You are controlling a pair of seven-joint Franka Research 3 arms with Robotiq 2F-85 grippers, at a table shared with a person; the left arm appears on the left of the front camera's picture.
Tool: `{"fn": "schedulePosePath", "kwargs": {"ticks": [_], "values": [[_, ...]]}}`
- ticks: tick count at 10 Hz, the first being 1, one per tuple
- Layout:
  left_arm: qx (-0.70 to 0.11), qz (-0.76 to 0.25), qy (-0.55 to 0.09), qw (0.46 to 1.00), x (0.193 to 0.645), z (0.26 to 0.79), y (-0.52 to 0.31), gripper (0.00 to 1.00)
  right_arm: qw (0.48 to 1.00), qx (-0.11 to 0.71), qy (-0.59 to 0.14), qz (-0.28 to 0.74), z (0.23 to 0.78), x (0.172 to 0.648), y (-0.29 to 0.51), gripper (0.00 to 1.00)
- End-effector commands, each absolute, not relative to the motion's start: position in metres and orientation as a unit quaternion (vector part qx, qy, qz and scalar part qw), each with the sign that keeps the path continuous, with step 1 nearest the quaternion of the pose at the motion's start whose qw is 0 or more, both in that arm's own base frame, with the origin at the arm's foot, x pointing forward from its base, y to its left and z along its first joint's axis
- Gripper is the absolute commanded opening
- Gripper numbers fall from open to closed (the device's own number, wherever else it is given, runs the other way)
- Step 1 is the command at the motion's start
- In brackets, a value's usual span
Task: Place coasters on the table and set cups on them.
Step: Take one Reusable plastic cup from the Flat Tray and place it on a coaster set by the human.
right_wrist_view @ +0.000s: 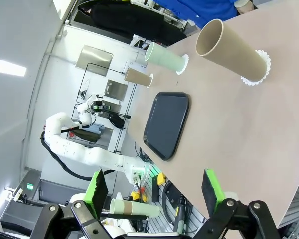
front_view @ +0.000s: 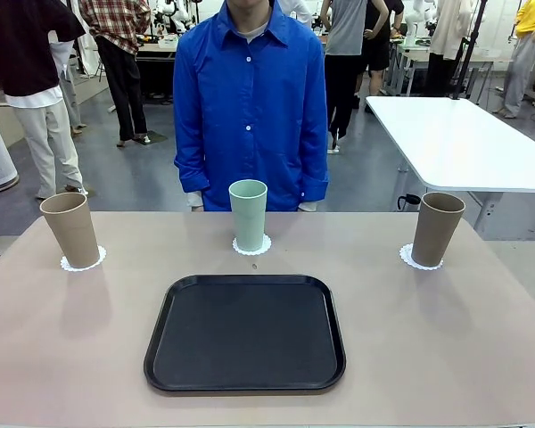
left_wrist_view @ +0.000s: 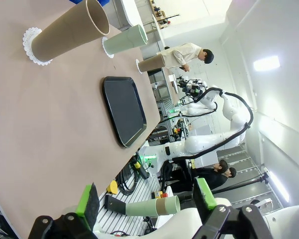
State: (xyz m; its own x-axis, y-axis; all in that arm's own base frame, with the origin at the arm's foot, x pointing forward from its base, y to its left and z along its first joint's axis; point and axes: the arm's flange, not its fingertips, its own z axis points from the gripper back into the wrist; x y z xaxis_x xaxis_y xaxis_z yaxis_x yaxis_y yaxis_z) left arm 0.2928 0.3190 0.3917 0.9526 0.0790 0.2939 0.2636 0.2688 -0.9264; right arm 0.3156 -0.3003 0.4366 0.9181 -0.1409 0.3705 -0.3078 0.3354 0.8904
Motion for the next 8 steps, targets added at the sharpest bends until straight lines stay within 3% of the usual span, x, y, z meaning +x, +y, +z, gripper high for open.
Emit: {"fn": "schedulePosePath", "kwargs": {"ticks": [1,8], "values": [[-0.599,-0.051,-0.139,0.787,0.2920,0.3948,0.3172,1.00,0.792,0.578,-0.189,0.057,0.4340,0.3130,-0.2999,1.00],[-0.599,-0.051,-0.139,0.787,0.2920,0.3948,0.3172,1.00,0.792,0.578,-0.189,0.057,0.4340,0.3130,-0.2999,1.00]]}}
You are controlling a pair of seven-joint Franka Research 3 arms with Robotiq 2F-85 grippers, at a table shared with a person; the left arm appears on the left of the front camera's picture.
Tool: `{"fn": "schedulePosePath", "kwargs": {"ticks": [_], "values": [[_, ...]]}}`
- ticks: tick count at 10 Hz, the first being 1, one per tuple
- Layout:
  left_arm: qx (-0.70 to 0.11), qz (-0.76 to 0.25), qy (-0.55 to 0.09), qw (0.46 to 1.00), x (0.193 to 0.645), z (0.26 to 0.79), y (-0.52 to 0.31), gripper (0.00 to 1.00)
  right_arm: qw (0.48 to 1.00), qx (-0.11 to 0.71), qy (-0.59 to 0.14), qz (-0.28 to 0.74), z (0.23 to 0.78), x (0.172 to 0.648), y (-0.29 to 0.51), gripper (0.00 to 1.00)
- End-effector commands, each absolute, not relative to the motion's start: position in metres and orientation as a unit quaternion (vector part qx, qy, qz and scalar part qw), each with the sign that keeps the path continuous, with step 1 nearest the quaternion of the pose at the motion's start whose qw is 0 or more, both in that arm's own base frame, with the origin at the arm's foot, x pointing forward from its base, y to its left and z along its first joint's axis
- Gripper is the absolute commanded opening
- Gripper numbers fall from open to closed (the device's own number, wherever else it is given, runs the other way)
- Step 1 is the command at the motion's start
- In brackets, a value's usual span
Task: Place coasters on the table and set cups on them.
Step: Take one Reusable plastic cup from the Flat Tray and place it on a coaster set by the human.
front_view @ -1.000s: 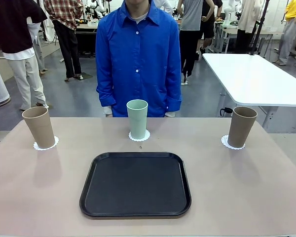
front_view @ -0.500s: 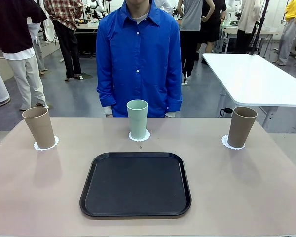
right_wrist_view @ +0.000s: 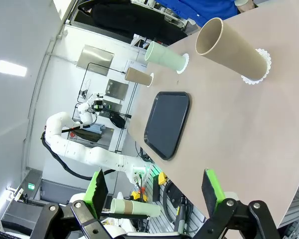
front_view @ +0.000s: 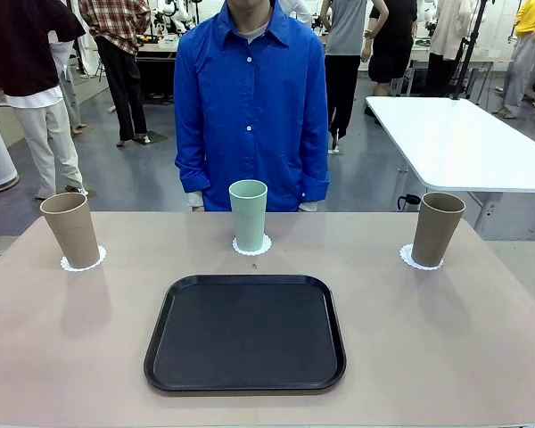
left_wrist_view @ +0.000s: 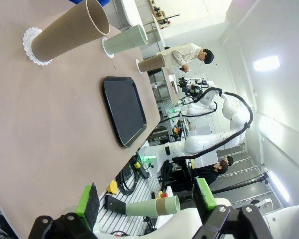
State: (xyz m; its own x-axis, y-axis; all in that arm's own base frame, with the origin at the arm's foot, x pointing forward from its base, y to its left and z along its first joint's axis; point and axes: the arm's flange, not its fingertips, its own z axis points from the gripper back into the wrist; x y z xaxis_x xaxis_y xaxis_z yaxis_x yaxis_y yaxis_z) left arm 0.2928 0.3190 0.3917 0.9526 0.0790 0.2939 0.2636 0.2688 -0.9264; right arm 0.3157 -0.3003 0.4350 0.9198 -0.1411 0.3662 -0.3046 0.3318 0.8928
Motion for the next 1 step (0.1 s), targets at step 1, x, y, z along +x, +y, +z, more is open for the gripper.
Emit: {"fn": "schedulePosePath", "kwargs": {"ticks": [1], "values": [[-0.599,-0.051,-0.139,0.787,0.2920,0.3948,0.3172,1.00,0.792,0.578,-0.189,0.057,0.4340,0.3130,-0.2999,1.00]]}}
